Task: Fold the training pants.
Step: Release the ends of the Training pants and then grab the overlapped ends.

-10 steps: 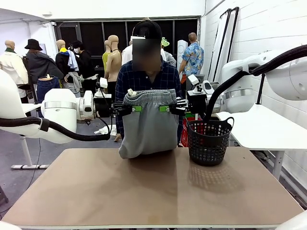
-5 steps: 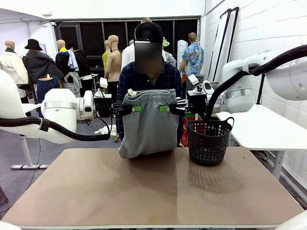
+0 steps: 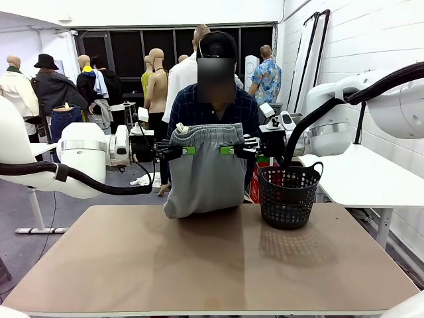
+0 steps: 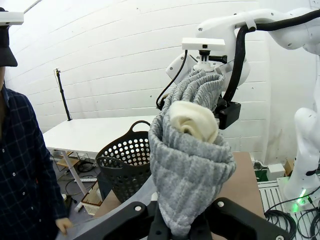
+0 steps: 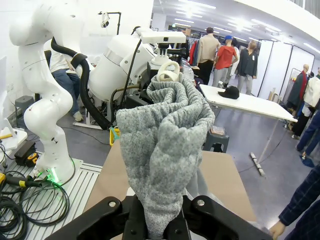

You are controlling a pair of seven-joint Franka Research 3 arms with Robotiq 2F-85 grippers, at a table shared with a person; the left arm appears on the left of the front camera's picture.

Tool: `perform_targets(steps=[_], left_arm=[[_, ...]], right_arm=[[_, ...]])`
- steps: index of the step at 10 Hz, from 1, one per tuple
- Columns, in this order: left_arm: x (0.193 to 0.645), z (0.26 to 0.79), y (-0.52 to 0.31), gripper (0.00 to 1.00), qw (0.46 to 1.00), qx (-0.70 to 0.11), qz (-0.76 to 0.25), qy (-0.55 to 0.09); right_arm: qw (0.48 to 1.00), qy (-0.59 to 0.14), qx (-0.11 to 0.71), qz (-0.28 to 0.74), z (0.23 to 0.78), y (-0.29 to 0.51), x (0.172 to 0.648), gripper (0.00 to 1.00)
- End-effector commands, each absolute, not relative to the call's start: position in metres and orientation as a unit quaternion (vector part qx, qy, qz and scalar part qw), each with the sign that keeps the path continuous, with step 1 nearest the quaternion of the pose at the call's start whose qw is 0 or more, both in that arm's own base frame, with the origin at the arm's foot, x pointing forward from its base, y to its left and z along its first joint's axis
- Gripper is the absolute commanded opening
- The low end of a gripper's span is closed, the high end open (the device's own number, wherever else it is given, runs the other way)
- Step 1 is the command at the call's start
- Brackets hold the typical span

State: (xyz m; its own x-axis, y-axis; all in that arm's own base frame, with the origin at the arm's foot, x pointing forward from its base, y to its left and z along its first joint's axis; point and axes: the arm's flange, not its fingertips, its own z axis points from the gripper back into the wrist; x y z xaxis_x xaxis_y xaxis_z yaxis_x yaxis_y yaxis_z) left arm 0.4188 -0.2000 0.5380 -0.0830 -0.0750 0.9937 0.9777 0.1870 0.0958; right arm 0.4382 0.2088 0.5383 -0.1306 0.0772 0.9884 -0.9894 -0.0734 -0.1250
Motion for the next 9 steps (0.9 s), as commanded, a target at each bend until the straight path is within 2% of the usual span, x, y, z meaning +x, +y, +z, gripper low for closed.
perform_targets(steps=[1,9], left_arm=[[0.4159,0.5391,-0.2003,0.00,0.539,-0.408,-0.485,-0.555],[0.4159,0.5391,-0.2003,0.00,0.539,-0.408,-0.485,-0.555]], right_arm=[[0.467,-0.493,0.465,0.568,0.5397,0.2111,0.4368,0.00],[0.467,-0.493,0.465,0.568,0.5397,0.2111,0.4368,0.00]])
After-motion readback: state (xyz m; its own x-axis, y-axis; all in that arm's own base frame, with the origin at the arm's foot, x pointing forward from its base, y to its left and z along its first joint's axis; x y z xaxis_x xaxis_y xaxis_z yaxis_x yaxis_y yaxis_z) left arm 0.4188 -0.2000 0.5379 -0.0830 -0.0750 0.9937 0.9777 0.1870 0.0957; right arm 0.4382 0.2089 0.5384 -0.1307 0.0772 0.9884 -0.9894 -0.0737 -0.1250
